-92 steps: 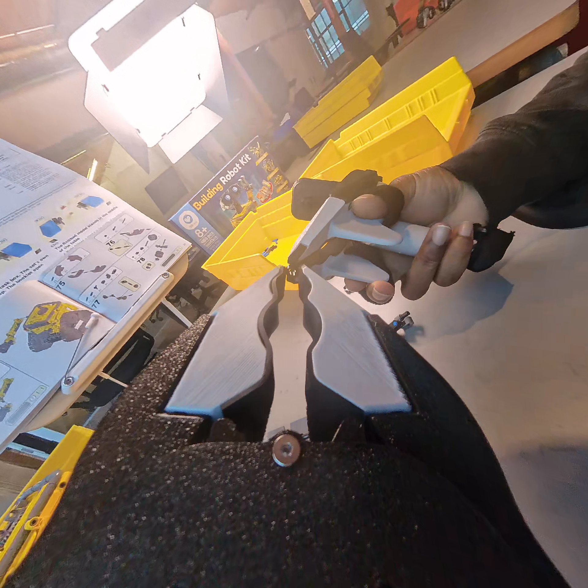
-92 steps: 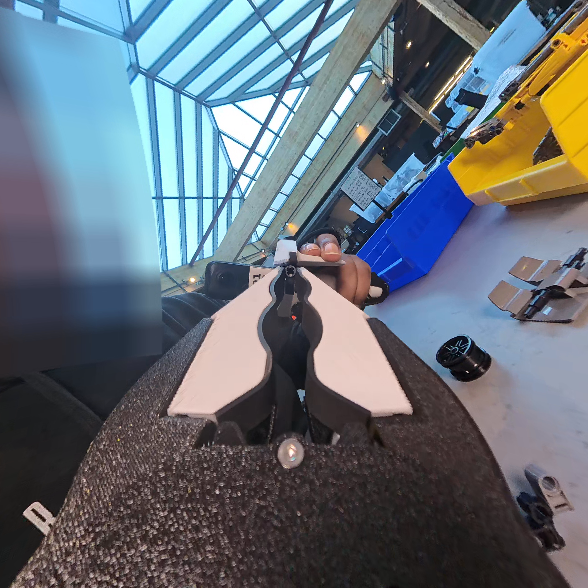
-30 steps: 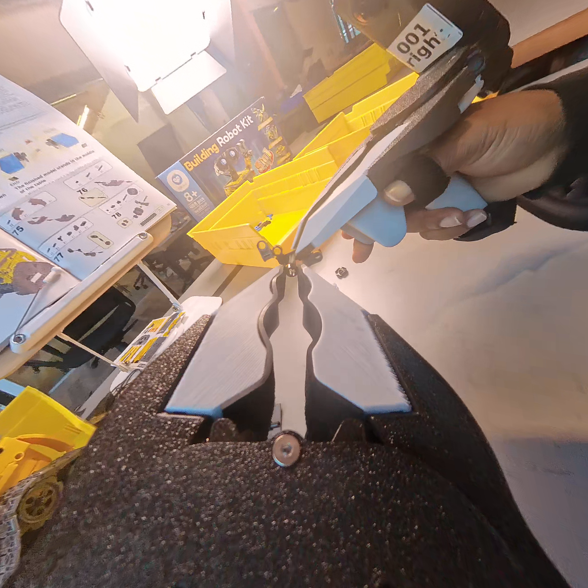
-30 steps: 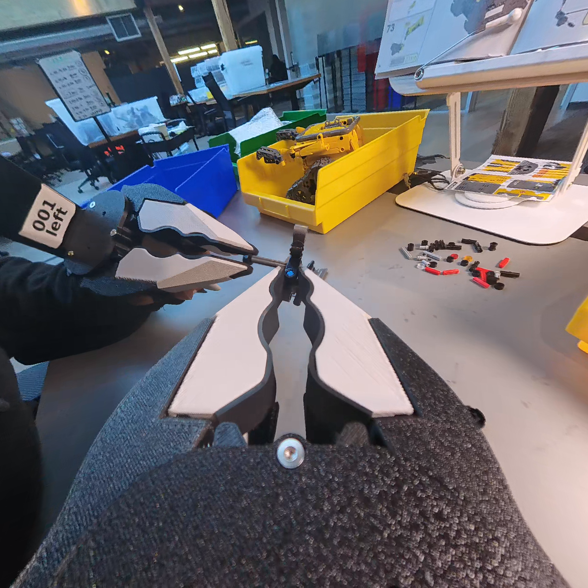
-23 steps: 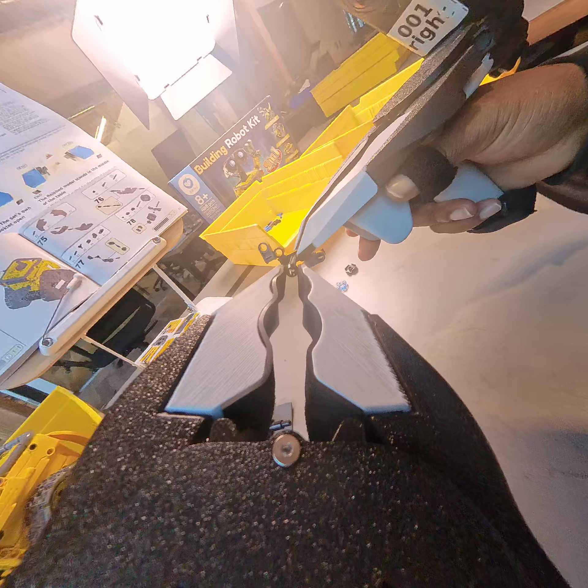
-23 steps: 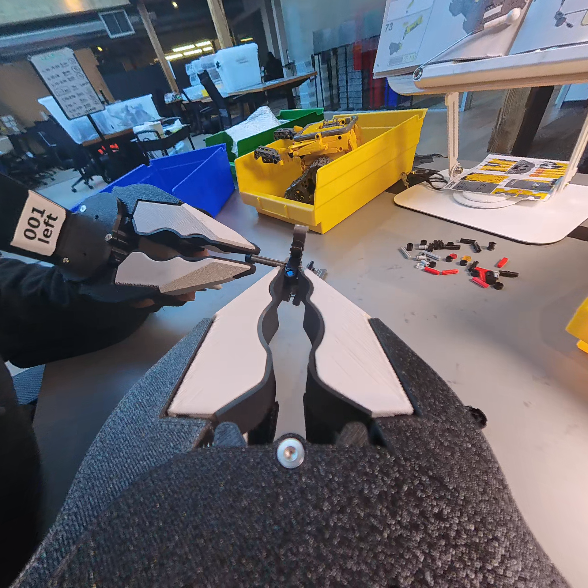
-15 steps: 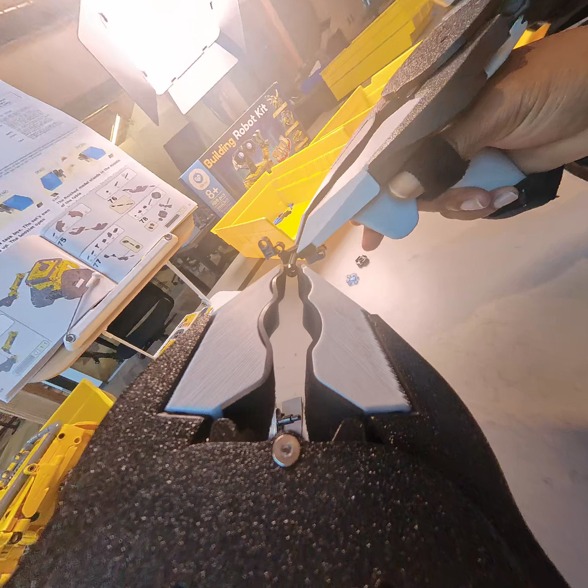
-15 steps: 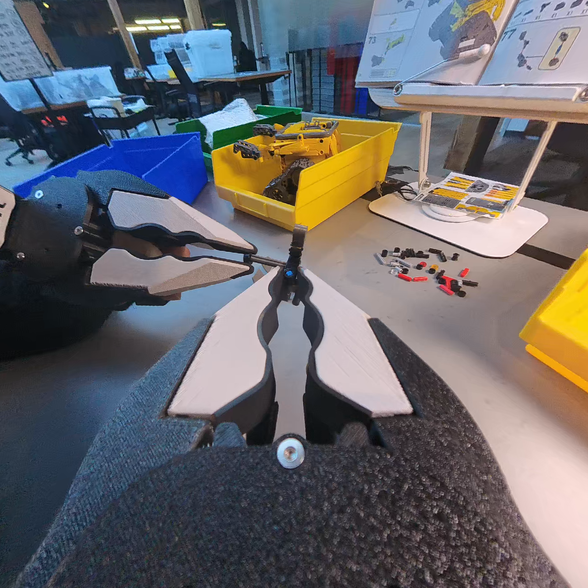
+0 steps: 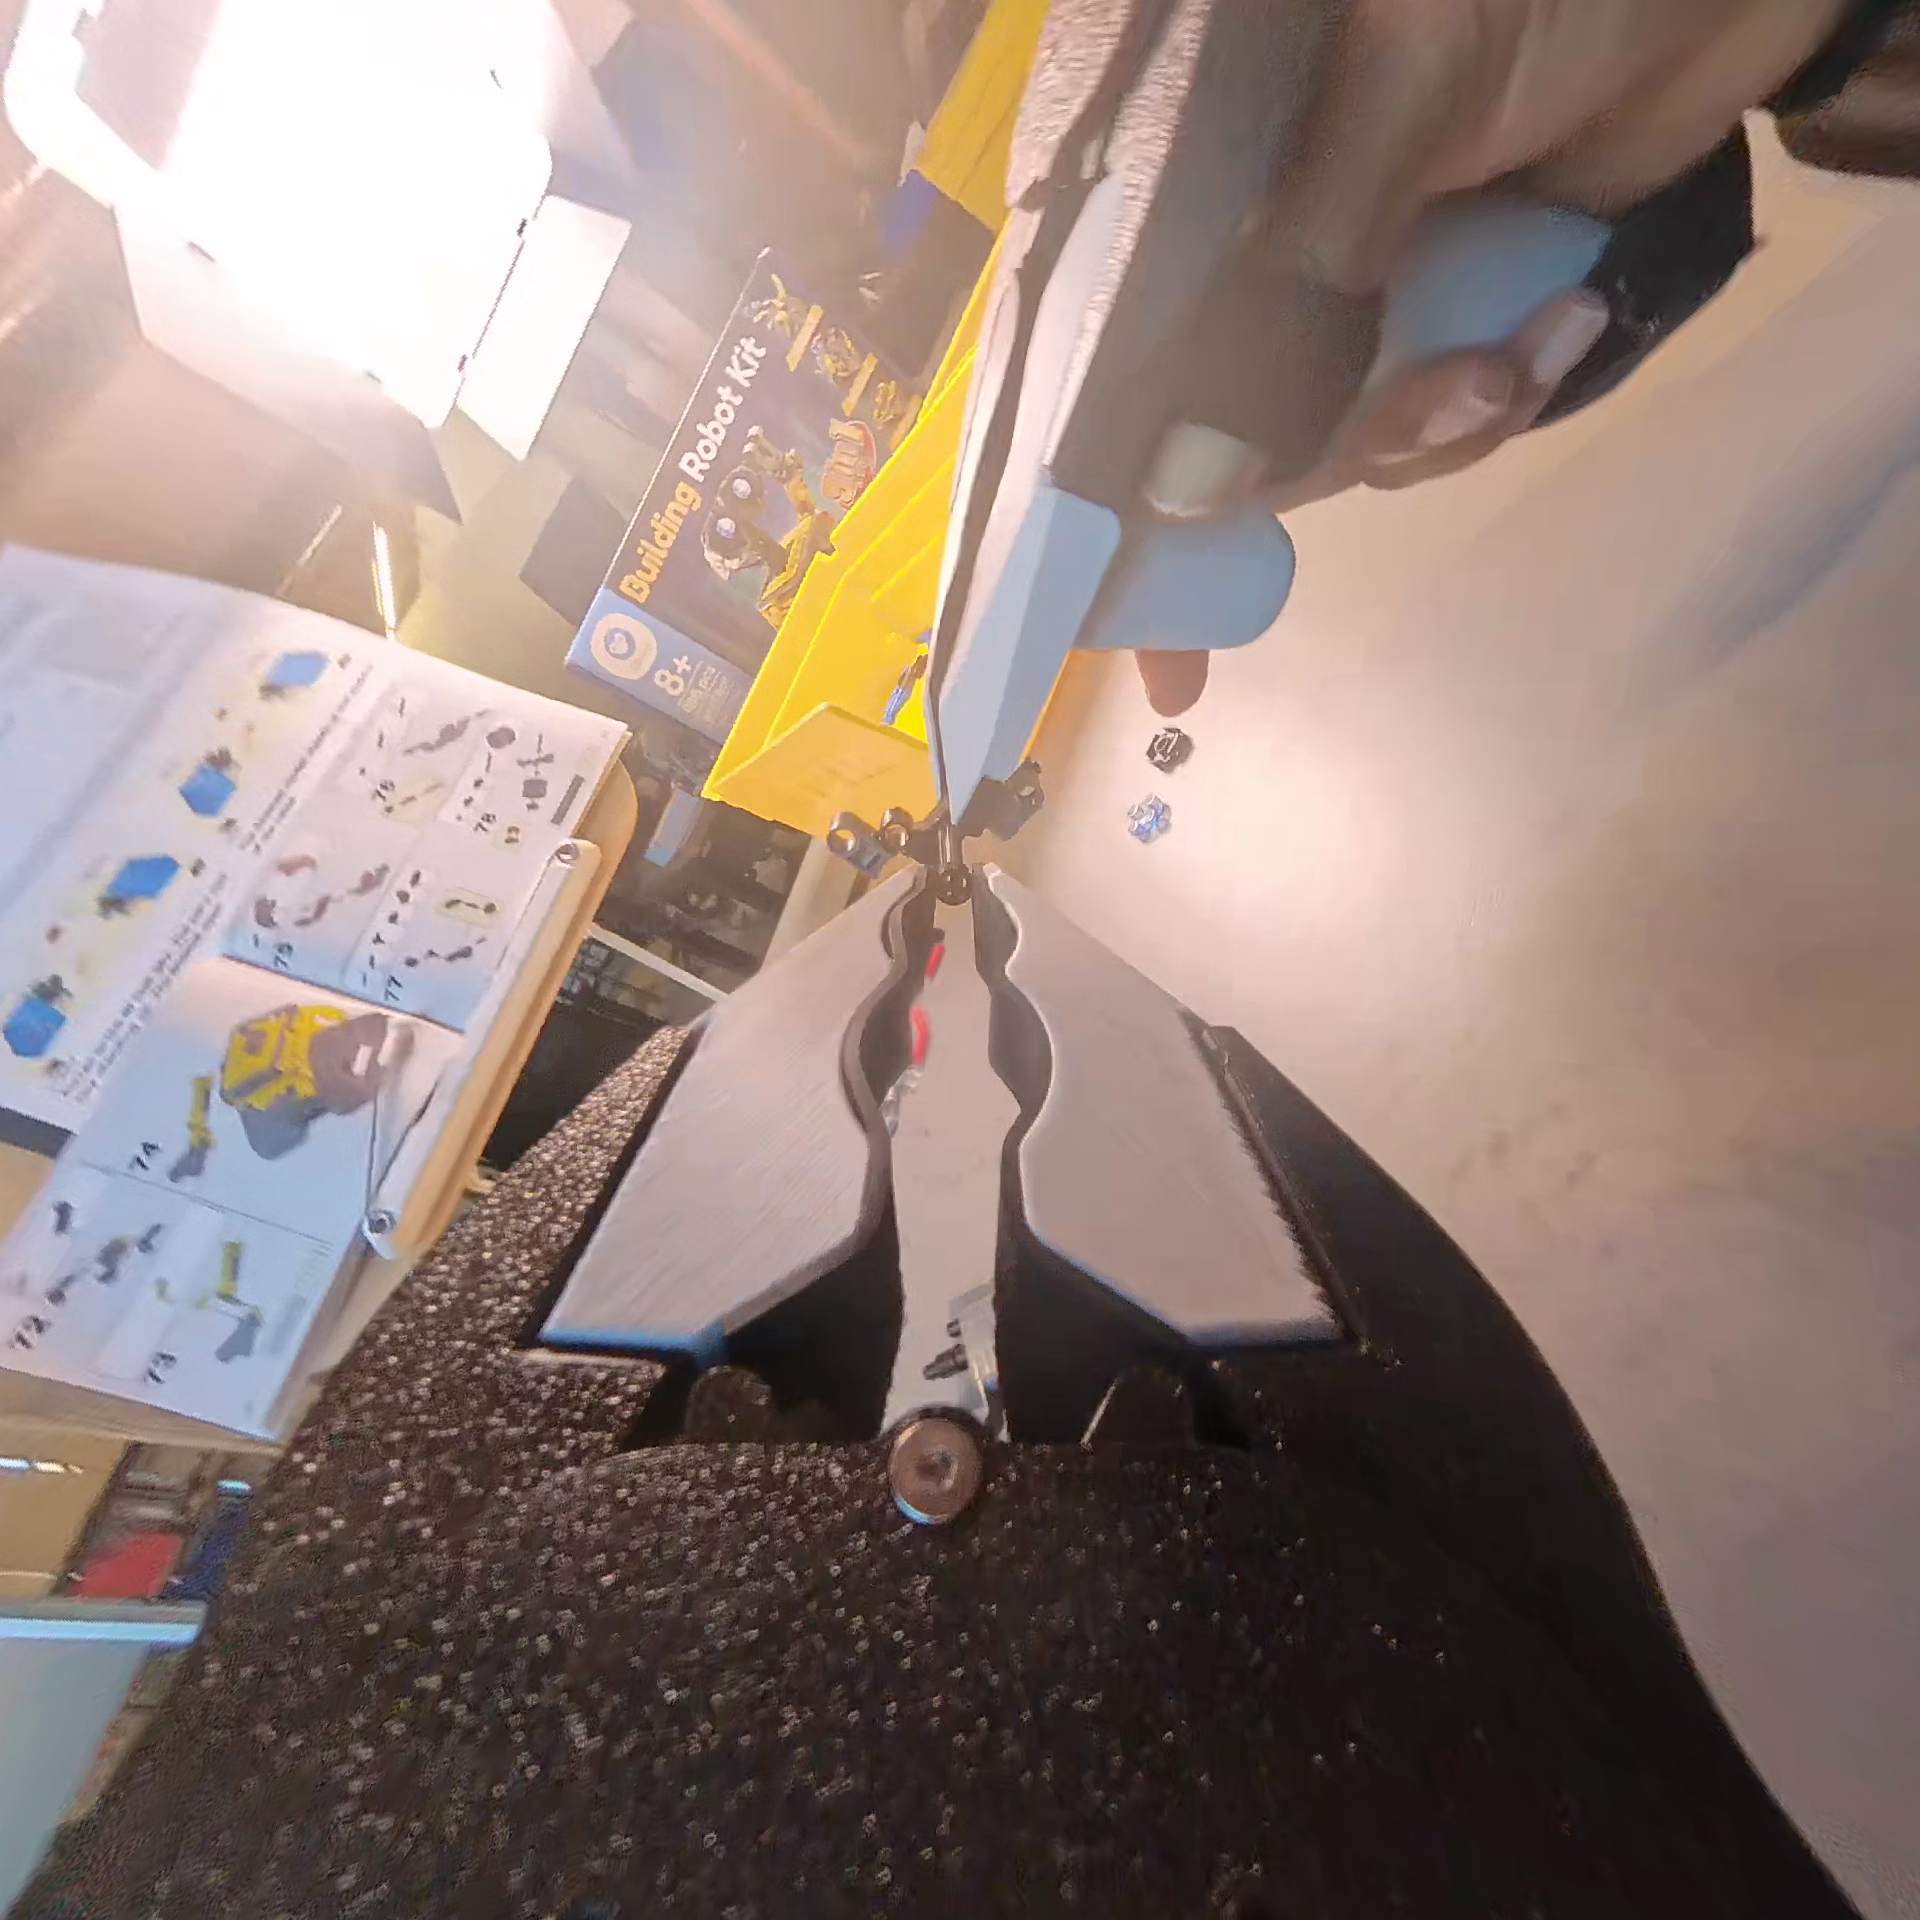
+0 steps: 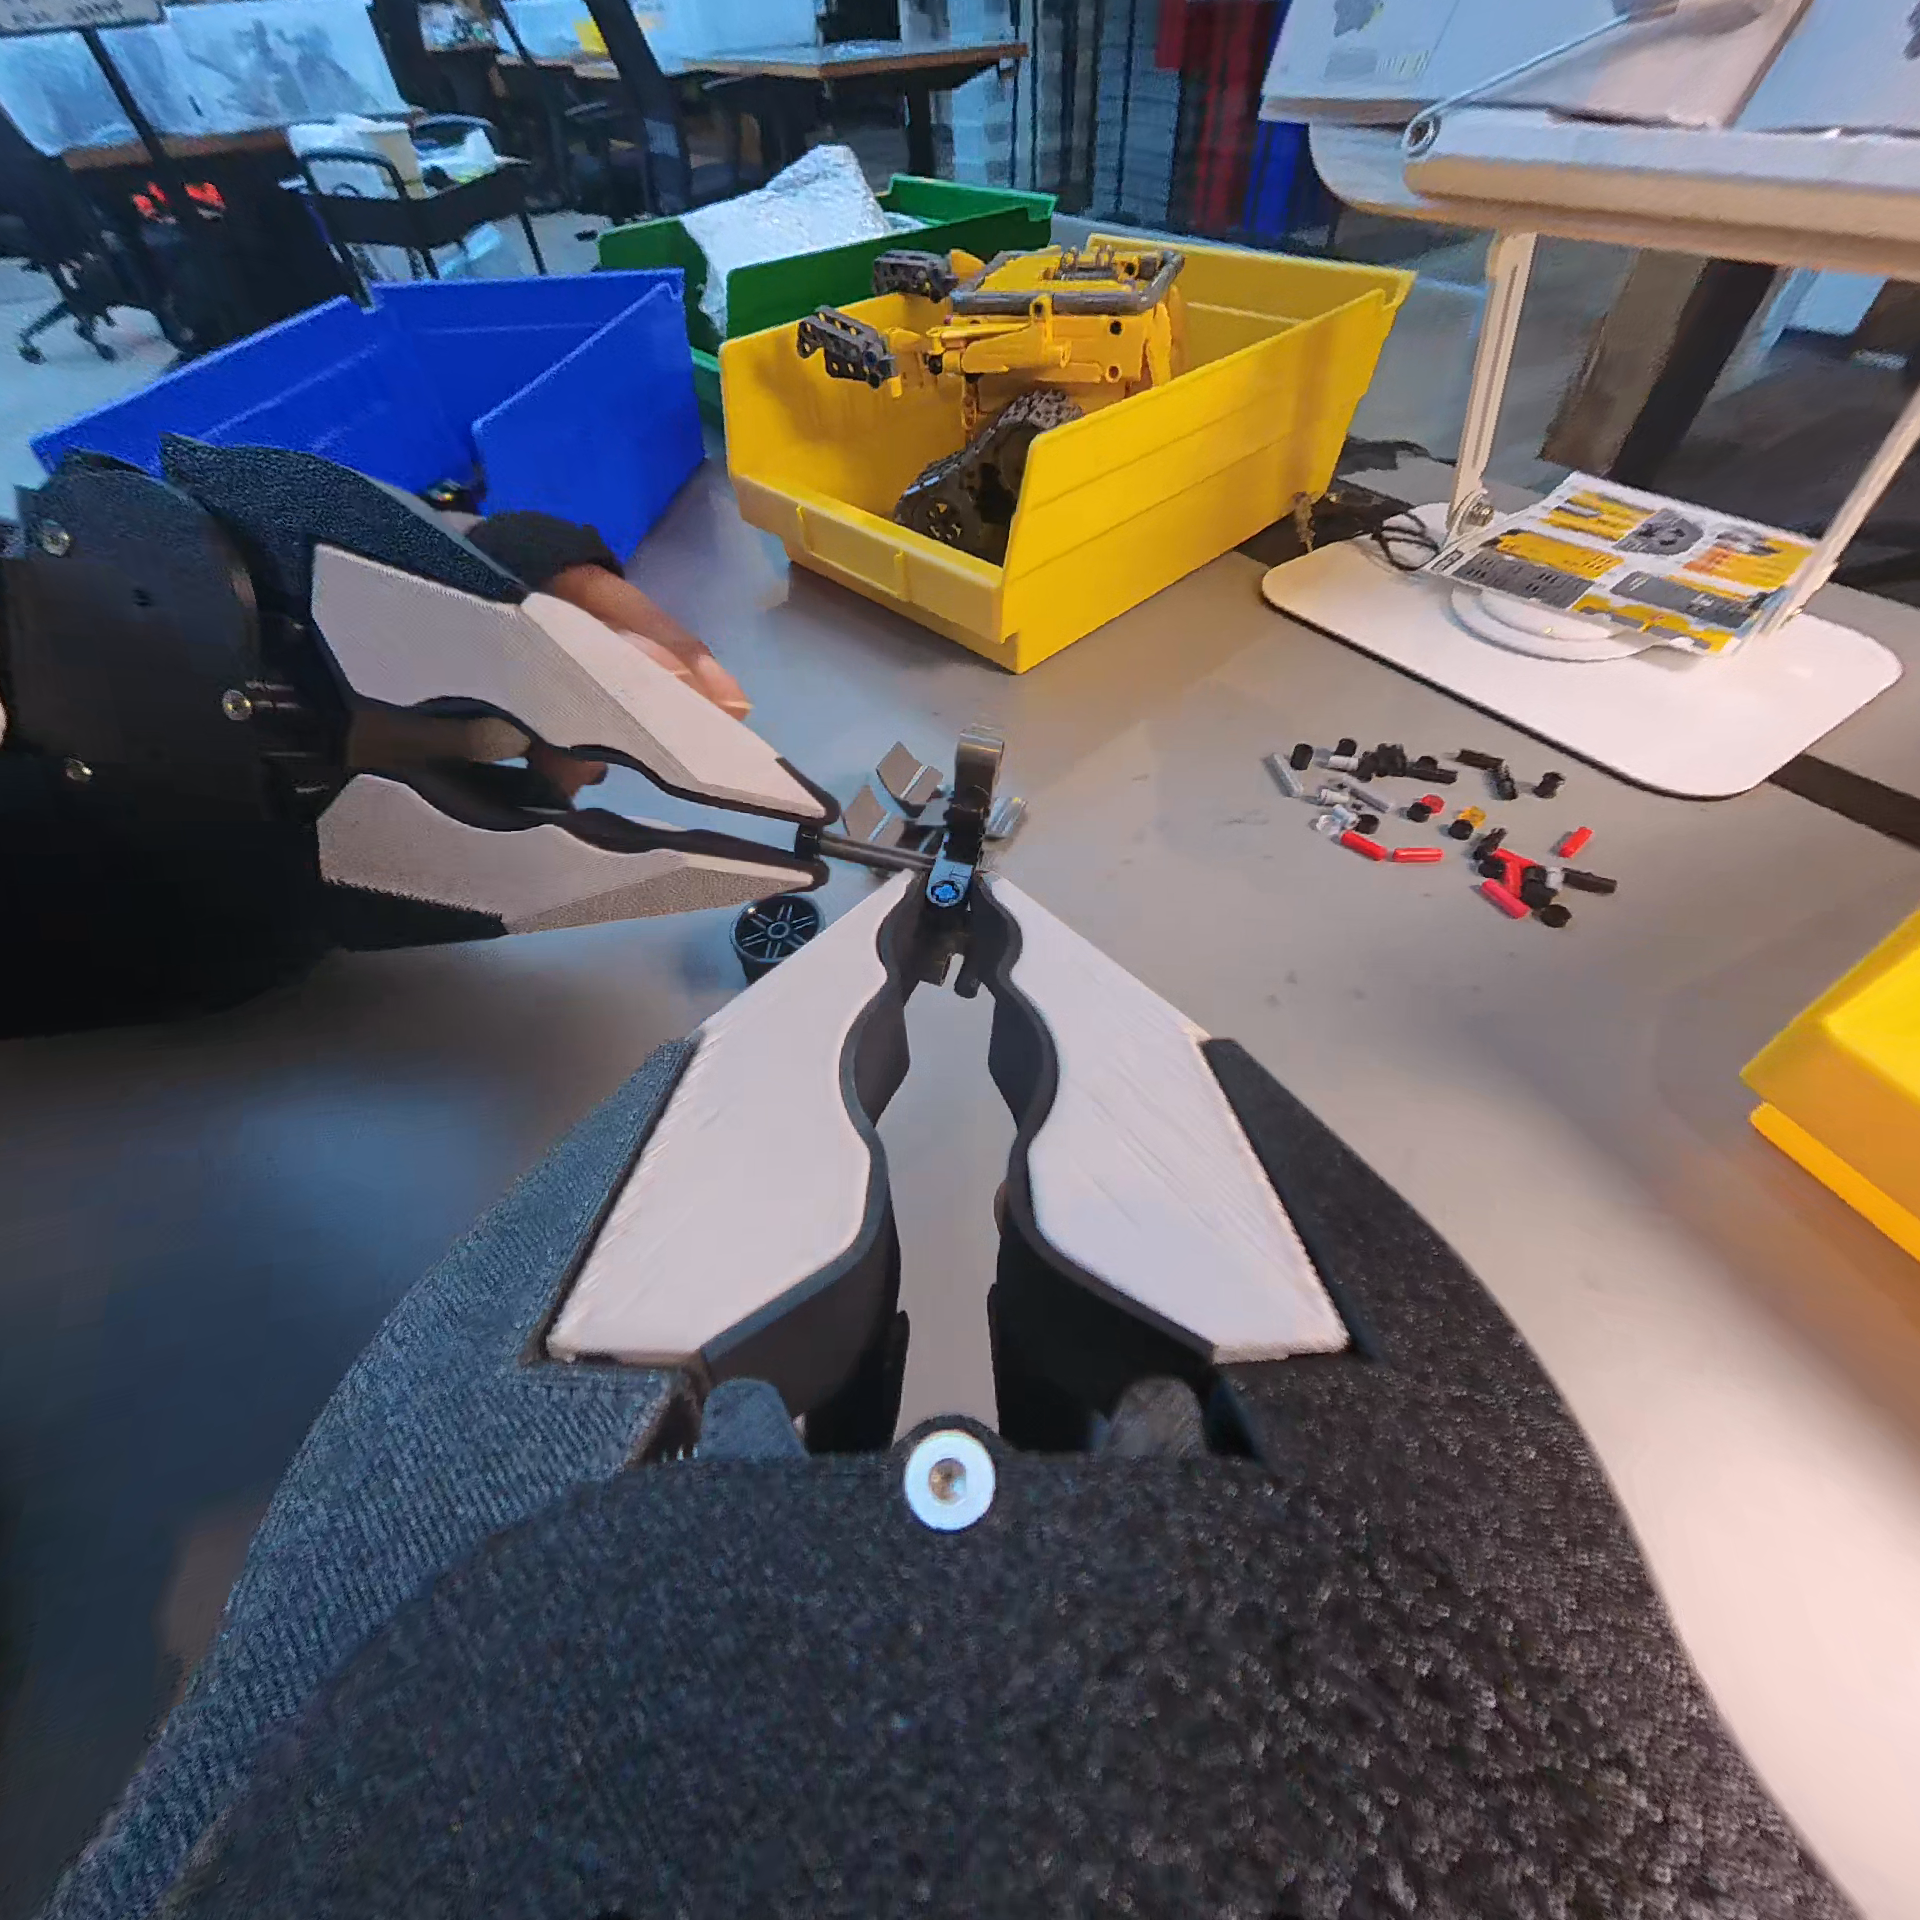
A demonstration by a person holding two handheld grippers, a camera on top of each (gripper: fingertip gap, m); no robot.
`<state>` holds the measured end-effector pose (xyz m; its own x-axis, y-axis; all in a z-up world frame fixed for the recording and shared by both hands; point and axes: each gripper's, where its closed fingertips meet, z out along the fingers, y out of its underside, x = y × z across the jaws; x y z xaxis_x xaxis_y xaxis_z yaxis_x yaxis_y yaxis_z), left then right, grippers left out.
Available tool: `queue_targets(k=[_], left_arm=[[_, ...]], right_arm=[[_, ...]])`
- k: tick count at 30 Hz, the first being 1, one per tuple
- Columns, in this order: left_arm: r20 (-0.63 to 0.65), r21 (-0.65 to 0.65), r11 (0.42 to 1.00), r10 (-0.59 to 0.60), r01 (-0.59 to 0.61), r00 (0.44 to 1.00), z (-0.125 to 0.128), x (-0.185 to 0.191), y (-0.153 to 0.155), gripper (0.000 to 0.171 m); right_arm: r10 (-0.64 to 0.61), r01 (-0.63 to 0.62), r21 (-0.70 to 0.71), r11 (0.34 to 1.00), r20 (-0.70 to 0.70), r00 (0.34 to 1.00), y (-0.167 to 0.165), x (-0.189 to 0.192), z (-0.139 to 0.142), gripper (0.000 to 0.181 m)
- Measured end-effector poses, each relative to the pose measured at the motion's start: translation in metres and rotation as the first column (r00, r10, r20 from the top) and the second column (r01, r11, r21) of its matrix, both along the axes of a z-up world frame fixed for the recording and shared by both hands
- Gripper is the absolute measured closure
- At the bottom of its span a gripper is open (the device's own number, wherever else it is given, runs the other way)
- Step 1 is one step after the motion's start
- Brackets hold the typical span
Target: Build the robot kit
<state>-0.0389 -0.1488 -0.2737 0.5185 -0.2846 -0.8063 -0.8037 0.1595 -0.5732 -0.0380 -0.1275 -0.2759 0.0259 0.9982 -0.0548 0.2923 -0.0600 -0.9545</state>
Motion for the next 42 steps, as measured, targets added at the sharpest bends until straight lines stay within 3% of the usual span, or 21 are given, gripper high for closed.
queue_targets(k=[5, 10, 20, 25, 30, 33, 42], left_arm=[[-0.107, 0.023, 0.999, -0.045, 0.048, 0.993, -0.007, 0.005, -0.005, 0.166], [-0.114, 0.051, 0.995, -0.084, 0.090, 0.990, -0.004, 0.011, -0.008, 0.166], [0.034, 0.011, 0.994, -0.107, 0.107, 0.994, 0.001, 0.012, -0.008, 0.165], [0.005, 0.013, 0.995, -0.097, 0.097, 0.995, -0.001, 0.011, -0.007, 0.165], [0.203, -0.031, 0.995, -0.084, 0.092, 0.976, 0.007, 0.008, -0.005, 0.165], [0.372, -0.060, 0.992, -0.083, 0.114, 0.925, 0.016, 0.007, -0.003, 0.165], [0.603, -0.097, 0.981, -0.076, 0.168, 0.794, 0.028, 0.004, -0.001, 0.165]], right_arm=[[0.060, -0.053, -0.118, 0.992, 0.056, 0.997, -0.005, 0.004, -0.010, 0.173], [0.123, -0.109, -0.252, 0.961, 0.041, 0.992, -0.010, 0.008, -0.011, 0.173], [0.123, -0.115, -0.231, 0.966, 0.021, 0.992, -0.010, 0.010, -0.005, 0.173], [0.117, -0.106, -0.177, 0.978, 0.052, 0.992, -0.009, 0.009, -0.007, 0.173], [0.063, -0.060, -0.095, 0.994, 0.027, 0.998, -0.006, 0.006, 0.001, 0.173], [0.024, -0.024, -0.038, 0.999, -0.005, 1.000, -0.004, 0.004, 0.009, 0.174], [-0.042, 0.048, 0.078, 0.996, -0.077, 0.996, -0.001, 0.002, 0.026, 0.174]])
